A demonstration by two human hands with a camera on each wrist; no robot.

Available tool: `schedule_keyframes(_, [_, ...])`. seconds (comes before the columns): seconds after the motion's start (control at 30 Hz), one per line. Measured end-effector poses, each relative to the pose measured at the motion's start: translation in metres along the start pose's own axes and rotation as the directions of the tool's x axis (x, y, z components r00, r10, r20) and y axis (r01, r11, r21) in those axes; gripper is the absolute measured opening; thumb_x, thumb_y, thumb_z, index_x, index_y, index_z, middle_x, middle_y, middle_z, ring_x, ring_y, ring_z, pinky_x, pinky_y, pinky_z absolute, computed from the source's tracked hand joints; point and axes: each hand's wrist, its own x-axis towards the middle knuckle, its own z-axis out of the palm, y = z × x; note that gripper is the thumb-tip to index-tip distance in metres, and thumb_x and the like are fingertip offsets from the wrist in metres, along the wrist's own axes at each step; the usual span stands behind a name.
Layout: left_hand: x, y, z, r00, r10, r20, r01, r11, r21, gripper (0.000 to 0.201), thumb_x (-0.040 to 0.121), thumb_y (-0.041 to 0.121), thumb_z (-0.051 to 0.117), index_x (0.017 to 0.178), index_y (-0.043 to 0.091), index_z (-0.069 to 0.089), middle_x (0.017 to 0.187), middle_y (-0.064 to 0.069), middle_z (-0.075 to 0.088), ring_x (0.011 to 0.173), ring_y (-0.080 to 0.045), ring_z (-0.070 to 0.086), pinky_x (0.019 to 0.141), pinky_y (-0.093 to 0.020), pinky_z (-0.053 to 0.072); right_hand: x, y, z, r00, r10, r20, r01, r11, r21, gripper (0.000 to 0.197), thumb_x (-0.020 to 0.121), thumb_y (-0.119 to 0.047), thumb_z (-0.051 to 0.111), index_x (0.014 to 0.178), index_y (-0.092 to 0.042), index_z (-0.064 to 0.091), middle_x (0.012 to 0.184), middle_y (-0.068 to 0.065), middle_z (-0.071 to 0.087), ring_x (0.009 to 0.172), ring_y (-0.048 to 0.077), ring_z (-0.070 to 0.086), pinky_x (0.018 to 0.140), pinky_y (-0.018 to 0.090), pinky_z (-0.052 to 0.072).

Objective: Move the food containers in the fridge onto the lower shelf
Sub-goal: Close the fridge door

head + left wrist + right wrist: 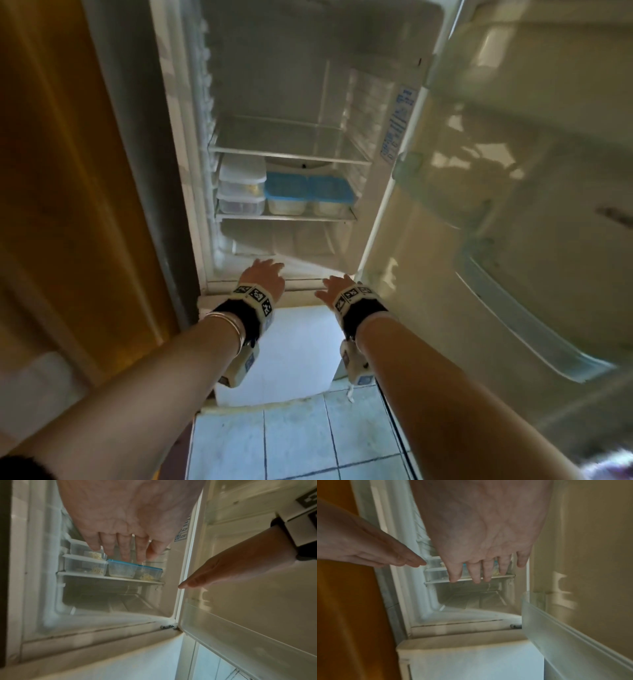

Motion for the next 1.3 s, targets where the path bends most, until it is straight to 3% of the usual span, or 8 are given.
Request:
schedule_keyframes(0.2, [-0.064,0.009,0.03,1.0,-0.027,-0.007,0.026,0.996,-0.081,0.05,0.098,0.017,0.03,0.148,0.02,0.028,0.159,0.001,0.023,0.147,-0.019,0.018,0.122,-0.035,0.016,-0.057,0.003,0.045,0.999,-0.003,0.036,0.003,1.0,0.011,0.056,0.1,-0.04,0.033,0.151,-0.022,0.017,0.162,-0.001,0.009,0.149,0.025,0.007,0.121,0.048,0.011])
schedule_keyframes(0.47, [-0.118,0.007,0.044,0.999,0.041,0.011,-0.04,0.997,-0.066,0.051,0.098,0.02,0.029,0.149,0.02,0.025,0.16,0.001,0.018,0.149,-0.018,0.012,0.123,-0.032,0.014,-0.129,0.011,0.064,0.996,0.071,-0.061,-0.059,0.982,0.18,0.05,0.099,-0.035,0.03,0.145,-0.015,0.032,0.153,0.005,0.034,0.142,0.025,0.028,0.116,0.045,0.027])
schedule_keyframes(0.7, [-0.163,0.004,0.045,0.992,0.102,0.07,-0.101,0.995,-0.018,0.051,0.098,0.018,0.028,0.149,0.018,0.027,0.159,0.001,0.021,0.148,-0.023,0.013,0.121,-0.036,0.018,-0.21,0.036,0.078,0.95,0.234,-0.208,-0.142,0.913,0.383,0.046,0.099,-0.032,0.035,0.143,-0.018,0.039,0.152,0.005,0.038,0.139,0.022,0.038,0.116,0.035,0.029])
schedule_keyframes(0.8, [-0.175,0.009,0.043,0.989,0.133,0.062,-0.132,0.991,-0.022,0.05,0.097,0.018,0.03,0.147,0.018,0.031,0.158,-0.001,0.026,0.147,-0.024,0.017,0.12,-0.037,0.022,-0.252,0.059,0.078,0.887,0.374,-0.27,-0.215,0.854,0.474,0.036,0.095,-0.026,0.037,0.125,-0.02,0.057,0.135,0.007,0.058,0.12,0.025,0.056,0.1,0.033,0.044])
schedule_keyframes(0.97, [-0.191,0.023,0.037,0.99,0.138,0.038,-0.135,0.989,-0.064,0.05,0.096,0.016,0.032,0.147,0.019,0.034,0.156,-0.005,0.028,0.145,-0.025,0.025,0.119,-0.036,0.026,-0.312,0.102,0.066,0.726,0.611,-0.314,-0.437,0.764,0.474,0.034,0.094,-0.02,0.038,0.119,-0.013,0.061,0.126,0.016,0.062,0.113,0.033,0.06,0.091,0.036,0.048])
schedule_keyframes(1.07, [-0.189,0.031,0.035,0.991,0.13,0.019,-0.127,0.987,-0.097,0.049,0.095,0.017,0.034,0.144,0.019,0.038,0.155,-0.005,0.032,0.144,-0.026,0.029,0.118,-0.037,0.029,-0.332,0.133,0.058,0.56,0.777,-0.288,-0.512,0.597,0.617,0.035,0.09,-0.018,0.04,0.119,-0.006,0.056,0.128,0.023,0.058,0.118,0.036,0.056,0.097,0.039,0.045])
schedule_keyframes(1.2, [-0.188,0.046,0.031,0.992,0.123,-0.025,-0.125,0.987,-0.104,0.046,0.093,0.016,0.038,0.138,0.016,0.047,0.148,-0.009,0.044,0.138,-0.028,0.038,0.114,-0.039,0.035,-0.34,0.166,0.055,0.357,0.891,-0.281,-0.388,0.415,0.823,0.046,0.089,-0.022,0.046,0.13,-0.003,0.04,0.136,0.023,0.047,0.126,0.039,0.047,0.104,0.042,0.037])
schedule_keyframes(1.3, [-0.186,0.055,0.031,0.993,0.107,-0.05,-0.112,0.987,-0.119,0.045,0.093,0.015,0.039,0.137,0.018,0.049,0.148,-0.009,0.044,0.136,-0.028,0.041,0.113,-0.039,0.037,-0.332,0.181,0.049,0.416,0.881,-0.226,-0.278,0.36,0.891,0.065,0.089,-0.026,0.051,0.145,-0.007,0.023,0.144,0.021,0.043,0.131,0.037,0.045,0.108,0.039,0.035])
